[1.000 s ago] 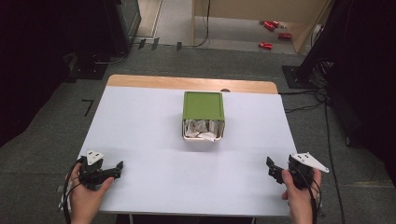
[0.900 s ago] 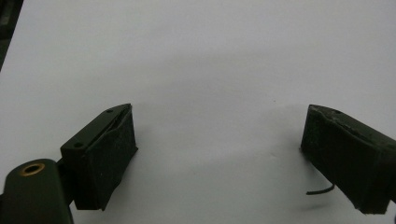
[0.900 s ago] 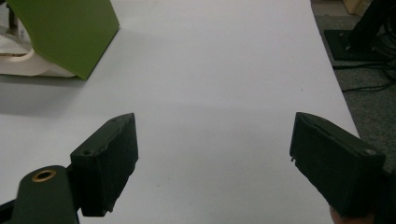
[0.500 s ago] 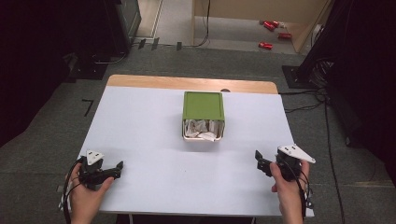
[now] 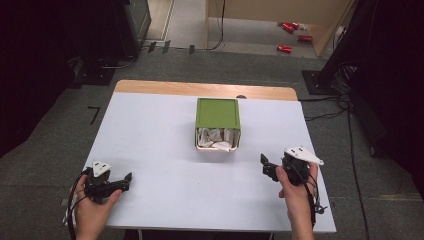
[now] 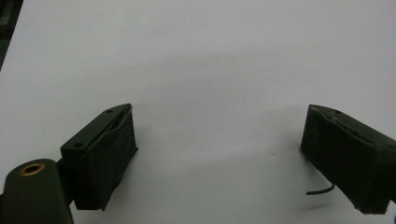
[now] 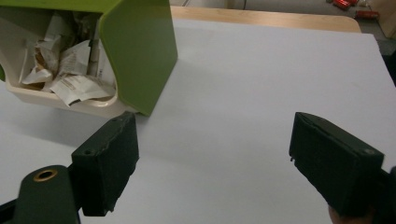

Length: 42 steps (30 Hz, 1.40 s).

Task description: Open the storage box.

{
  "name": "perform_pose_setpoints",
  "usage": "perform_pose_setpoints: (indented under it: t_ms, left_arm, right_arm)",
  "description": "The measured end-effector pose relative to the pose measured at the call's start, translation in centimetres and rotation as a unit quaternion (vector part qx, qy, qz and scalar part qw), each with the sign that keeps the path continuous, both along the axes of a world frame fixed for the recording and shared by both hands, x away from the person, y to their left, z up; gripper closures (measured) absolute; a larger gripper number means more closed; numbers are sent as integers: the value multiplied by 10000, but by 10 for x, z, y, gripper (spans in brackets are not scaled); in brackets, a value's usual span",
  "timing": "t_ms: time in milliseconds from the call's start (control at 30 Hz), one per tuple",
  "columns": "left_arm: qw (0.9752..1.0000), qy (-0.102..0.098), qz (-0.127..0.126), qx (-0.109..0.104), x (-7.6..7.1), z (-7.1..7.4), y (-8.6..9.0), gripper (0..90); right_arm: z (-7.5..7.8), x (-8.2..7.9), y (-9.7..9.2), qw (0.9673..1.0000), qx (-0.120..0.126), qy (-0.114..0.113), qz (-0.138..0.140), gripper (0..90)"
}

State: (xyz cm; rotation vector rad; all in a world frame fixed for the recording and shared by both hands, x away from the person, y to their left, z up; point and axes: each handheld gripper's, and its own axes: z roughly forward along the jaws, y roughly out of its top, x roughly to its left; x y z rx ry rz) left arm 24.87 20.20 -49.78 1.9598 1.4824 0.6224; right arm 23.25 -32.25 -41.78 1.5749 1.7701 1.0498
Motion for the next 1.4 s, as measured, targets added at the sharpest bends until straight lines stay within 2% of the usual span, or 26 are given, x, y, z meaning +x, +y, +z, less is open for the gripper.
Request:
perform_pose_setpoints:
  t_ms: [233,833,1133,1333,1367,1400]
  left_arm:
    - [10000,-1,0,0,0,0,0,107]
    - [10000,-6,3,-6,0,0,0,107]
    - [10000,4,-2,-1,0,0,0,107]
    - [10000,5,-3,-1,0,0,0,107]
    - [10000,3,-1,-3,0,0,0,107]
    - [10000,3,-1,-2,0,0,0,107]
  right_arm:
    - [4,6,12,9999,71,-48,92,161]
    - [11,25,42,9994,26,-82,328,163]
    - [12,34,52,9994,112,-78,311,169]
    - [9,40,60,9996,91,-158,238,268]
    - [7,43,64,9995,73,-204,209,324]
    - [5,44,66,9996,59,-200,182,344]
